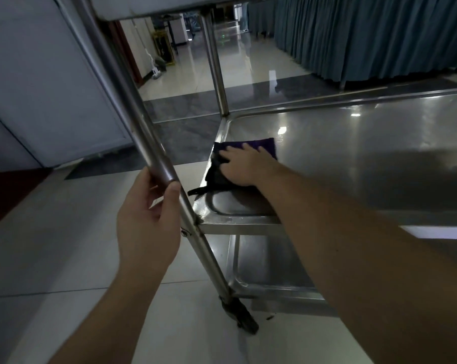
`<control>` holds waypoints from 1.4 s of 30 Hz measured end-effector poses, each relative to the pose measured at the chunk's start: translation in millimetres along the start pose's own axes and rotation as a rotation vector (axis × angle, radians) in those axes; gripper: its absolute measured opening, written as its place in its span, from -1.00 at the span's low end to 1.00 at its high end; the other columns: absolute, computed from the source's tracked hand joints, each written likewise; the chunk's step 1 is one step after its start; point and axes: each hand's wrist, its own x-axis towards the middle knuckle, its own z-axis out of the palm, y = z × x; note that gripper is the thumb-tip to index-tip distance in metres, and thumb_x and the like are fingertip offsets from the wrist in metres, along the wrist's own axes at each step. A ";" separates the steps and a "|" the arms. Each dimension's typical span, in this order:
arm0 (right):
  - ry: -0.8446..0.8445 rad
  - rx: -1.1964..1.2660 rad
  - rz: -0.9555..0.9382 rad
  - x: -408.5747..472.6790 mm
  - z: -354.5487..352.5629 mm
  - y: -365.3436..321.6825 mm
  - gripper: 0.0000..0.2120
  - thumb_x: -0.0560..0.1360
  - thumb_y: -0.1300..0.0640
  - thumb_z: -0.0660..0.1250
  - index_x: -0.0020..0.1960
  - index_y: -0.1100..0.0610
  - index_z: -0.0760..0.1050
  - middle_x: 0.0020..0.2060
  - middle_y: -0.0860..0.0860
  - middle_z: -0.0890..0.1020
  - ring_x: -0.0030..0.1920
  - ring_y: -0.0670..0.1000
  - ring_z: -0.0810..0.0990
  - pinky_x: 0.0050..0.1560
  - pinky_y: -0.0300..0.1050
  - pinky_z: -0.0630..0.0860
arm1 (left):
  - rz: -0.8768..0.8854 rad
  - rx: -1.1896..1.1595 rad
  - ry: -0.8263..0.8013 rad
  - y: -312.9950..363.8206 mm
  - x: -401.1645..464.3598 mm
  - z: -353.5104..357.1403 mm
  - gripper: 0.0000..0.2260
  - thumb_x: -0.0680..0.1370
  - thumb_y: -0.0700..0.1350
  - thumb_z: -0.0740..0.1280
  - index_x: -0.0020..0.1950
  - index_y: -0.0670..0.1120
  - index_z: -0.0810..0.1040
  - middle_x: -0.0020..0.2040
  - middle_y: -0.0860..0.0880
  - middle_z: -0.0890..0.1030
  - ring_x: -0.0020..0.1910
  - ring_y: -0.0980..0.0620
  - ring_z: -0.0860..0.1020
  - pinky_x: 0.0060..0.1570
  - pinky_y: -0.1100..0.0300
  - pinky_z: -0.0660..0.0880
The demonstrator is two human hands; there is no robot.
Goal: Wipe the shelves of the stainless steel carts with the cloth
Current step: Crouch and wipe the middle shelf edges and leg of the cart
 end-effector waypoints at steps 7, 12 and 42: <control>0.027 0.042 0.013 -0.6 -12.0 40.2 -0.40 0.62 -0.20 -0.05 0.64 -0.12 0.08 0.65 -0.06 0.09 0.63 0.14 0.03 0.55 0.26 -0.01 | -0.004 0.005 0.018 -1.7 1.5 -0.8 -0.86 0.68 -0.07 0.33 0.22 0.08 0.59 0.04 0.16 0.67 0.11 0.21 0.63 -0.05 0.51 0.49; 0.076 0.049 0.347 -30.9 -41.7 177.0 -0.51 0.68 -0.14 -0.02 0.58 -0.09 0.24 0.63 0.00 0.15 0.60 0.27 0.07 0.50 0.43 0.01 | -0.034 0.021 0.031 -1.9 0.9 1.0 -0.85 0.66 0.00 0.33 0.23 0.12 0.58 0.05 0.18 0.67 0.11 0.30 0.61 -0.05 0.60 0.42; 0.148 -0.040 0.648 -225.6 -30.2 283.0 -0.13 0.37 -0.50 -0.18 0.63 -0.23 0.03 0.63 -0.20 0.02 0.63 0.15 0.03 0.57 0.26 0.03 | 0.018 0.077 0.100 0.3 -2.7 9.9 -0.92 0.65 0.06 0.26 0.06 0.26 0.51 -0.01 0.16 0.66 0.00 0.29 0.62 -0.12 0.60 0.40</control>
